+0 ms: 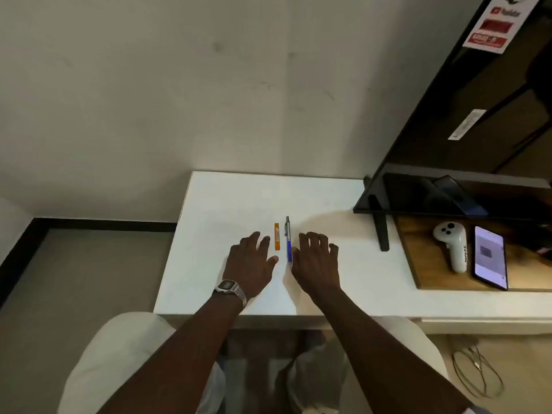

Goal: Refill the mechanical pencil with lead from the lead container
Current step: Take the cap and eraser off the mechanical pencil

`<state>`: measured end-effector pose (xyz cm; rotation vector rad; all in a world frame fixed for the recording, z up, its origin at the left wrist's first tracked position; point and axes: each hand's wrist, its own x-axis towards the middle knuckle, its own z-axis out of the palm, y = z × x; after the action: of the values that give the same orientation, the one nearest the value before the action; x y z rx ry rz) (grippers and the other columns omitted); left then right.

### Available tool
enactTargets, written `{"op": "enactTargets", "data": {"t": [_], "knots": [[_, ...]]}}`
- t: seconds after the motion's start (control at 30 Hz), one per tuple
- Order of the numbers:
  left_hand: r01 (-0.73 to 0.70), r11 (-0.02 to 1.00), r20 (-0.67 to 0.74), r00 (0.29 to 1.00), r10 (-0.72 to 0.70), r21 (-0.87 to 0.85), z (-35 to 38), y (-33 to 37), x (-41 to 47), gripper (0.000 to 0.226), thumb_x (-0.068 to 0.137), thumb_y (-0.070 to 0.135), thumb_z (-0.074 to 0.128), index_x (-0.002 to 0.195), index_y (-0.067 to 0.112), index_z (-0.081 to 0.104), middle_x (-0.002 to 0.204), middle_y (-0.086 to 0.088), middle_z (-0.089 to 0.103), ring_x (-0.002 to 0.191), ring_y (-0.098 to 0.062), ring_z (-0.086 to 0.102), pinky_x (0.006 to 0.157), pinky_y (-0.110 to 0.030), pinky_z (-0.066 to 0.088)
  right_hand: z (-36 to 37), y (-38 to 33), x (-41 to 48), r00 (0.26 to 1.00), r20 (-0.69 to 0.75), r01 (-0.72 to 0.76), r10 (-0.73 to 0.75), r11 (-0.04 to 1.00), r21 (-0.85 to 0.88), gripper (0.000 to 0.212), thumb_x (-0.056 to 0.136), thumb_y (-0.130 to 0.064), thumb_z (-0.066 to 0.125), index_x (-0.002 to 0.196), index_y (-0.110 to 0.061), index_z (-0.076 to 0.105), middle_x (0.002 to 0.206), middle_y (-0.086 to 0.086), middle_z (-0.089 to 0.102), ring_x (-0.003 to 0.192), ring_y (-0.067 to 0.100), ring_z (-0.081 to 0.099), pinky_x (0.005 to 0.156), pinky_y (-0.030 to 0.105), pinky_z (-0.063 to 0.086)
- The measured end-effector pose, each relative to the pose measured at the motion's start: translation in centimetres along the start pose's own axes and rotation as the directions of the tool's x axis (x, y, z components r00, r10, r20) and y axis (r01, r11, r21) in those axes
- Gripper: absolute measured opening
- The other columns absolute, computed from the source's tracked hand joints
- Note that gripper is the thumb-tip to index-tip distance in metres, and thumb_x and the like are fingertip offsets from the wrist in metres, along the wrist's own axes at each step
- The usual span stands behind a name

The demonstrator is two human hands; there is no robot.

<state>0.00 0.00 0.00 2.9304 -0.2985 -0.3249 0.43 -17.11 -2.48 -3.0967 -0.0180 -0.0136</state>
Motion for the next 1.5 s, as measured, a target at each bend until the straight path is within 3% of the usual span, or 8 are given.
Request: {"op": "enactTargets", "data": {"t": [0.13, 0.27, 0.63, 0.83, 1.03, 1.23, 1.37, 1.5], "knots": [[0.036, 0.998, -0.064, 0.997, -0.04, -0.058, 0.8, -0.8, 0.6, 0.053, 0.108, 0.046, 0.042, 0.153, 0.019, 0.046, 0.152, -0.008, 0.05, 0.132, -0.03, 0.053, 0.103, -0.042, 0.045, -0.2, -0.8, 1.4, 0.996, -0.018, -0.078, 0.082, 0.982, 0.17, 0.033, 0.104, -0.038, 0.048, 0.118, -0.012, 0.064, 0.113, 0.009, 0.068, 0.102, 0.028, 0.066, 0.084, 0.041, 0.055], [0.059, 0.989, -0.084, 0.994, -0.071, -0.133, 1.2, -1.3, 1.3, 0.044, 0.107, 0.042, 0.048, 0.143, 0.018, 0.055, 0.136, -0.008, 0.059, 0.121, -0.03, 0.058, 0.097, -0.042, 0.048, -1.1, -1.8, 3.8, 0.976, 0.103, -0.219, 0.194, 0.904, 0.367, 0.035, 0.1, -0.042, 0.053, 0.103, -0.01, 0.066, 0.104, 0.008, 0.069, 0.095, 0.03, 0.068, 0.081, 0.038, 0.056], [0.054, 0.945, -0.182, 0.976, -0.118, -0.323, 1.1, -0.7, 2.5, 0.039, 0.106, 0.038, 0.053, 0.136, 0.015, 0.062, 0.132, -0.007, 0.063, 0.117, -0.03, 0.063, 0.098, -0.044, 0.047, -1.7, -1.6, 6.5, 0.921, 0.247, -0.383, 0.3, 0.805, 0.453, 0.028, 0.075, -0.033, 0.072, 0.066, -0.014, 0.053, 0.067, 0.001, 0.06, 0.069, 0.026, 0.063, 0.062, 0.029, 0.045], [0.001, 0.684, -0.255, 0.928, -0.273, -0.729, -0.7, 1.4, 3.3, 0.025, 0.103, 0.027, 0.065, 0.118, 0.01, 0.075, 0.117, -0.008, 0.076, 0.1, -0.025, 0.074, 0.088, -0.036, 0.058, -3.1, -1.3, 5.0, 0.942, 0.163, -0.327, 0.293, 0.693, 0.642, 0.039, 0.076, -0.029, 0.075, 0.046, -0.016, 0.055, 0.041, -0.006, 0.054, 0.046, 0.013, 0.054, 0.052, 0.026, 0.037], [0.166, 0.412, 0.018, 0.941, -0.339, -0.896, -2.6, 4.2, 5.3, 0.046, 0.095, 0.037, 0.071, 0.07, -0.002, 0.071, 0.059, -0.013, 0.062, 0.06, -0.028, 0.053, 0.065, -0.034, 0.043, -5.6, -1.2, 2.5, 0.957, 0.121, -0.259, 0.263, 0.589, 0.766, 0.026, 0.07, -0.027, 0.061, 0.061, -0.005, 0.071, 0.059, 0.009, 0.071, 0.062, 0.028, 0.069, 0.064, 0.042, 0.058], [0.178, 0.214, 0.108, 0.947, -0.303, -0.961, -2.9, 4.7, 5.6, 0.031, 0.091, 0.019, 0.077, 0.079, -0.01, 0.076, 0.084, -0.033, 0.076, 0.082, -0.039, 0.077, 0.086, -0.047, 0.062, -6.7, 0.7, 2.1, 0.959, 0.176, -0.265, 0.224, 0.475, 0.839, 0.018, 0.08, -0.023, 0.073, 0.067, -0.013, 0.078, 0.062, 0.003, 0.075, 0.062, 0.024, 0.076, 0.065, 0.045, 0.064], [0.195, 0.161, 0.144, 0.948, -0.284, -0.968, -3.3, 5.2, 5.1, 0.022, 0.095, 0.017, 0.075, 0.085, -0.002, 0.081, 0.089, -0.022, 0.081, 0.089, -0.04, 0.079, 0.056, -0.012, 0.054, -7.7, 1.9, 3.9, 0.923, 0.192, -0.302, 0.332, 0.321, 0.898, 0.021, 0.084, -0.026, 0.073, 0.076, -0.008, 0.079, 0.072, 0.01, 0.075, 0.066, 0.031, 0.07, 0.058, 0.042, 0.058], [0.183, 0.182, 0.134, 0.958, -0.252, -0.966, -3.5, 5.5, 5.1, 0.016, 0.095, 0.01, 0.073, 0.088, -0.002, 0.082, 0.09, -0.024, 0.081, 0.091, -0.043, 0.078, 0.086, -0.04, 0.065, -8.2, 1.6, 6.7, 0.849, 0.463, -0.512, 0.256, 0.178, 0.84, 0.026, 0.086, -0.028, 0.08, 0.091, -0.003, 0.079, 0.082, 0.006, 0.077, 0.076, 0.02, 0.074, 0.068, 0.034, 0.057]]}}
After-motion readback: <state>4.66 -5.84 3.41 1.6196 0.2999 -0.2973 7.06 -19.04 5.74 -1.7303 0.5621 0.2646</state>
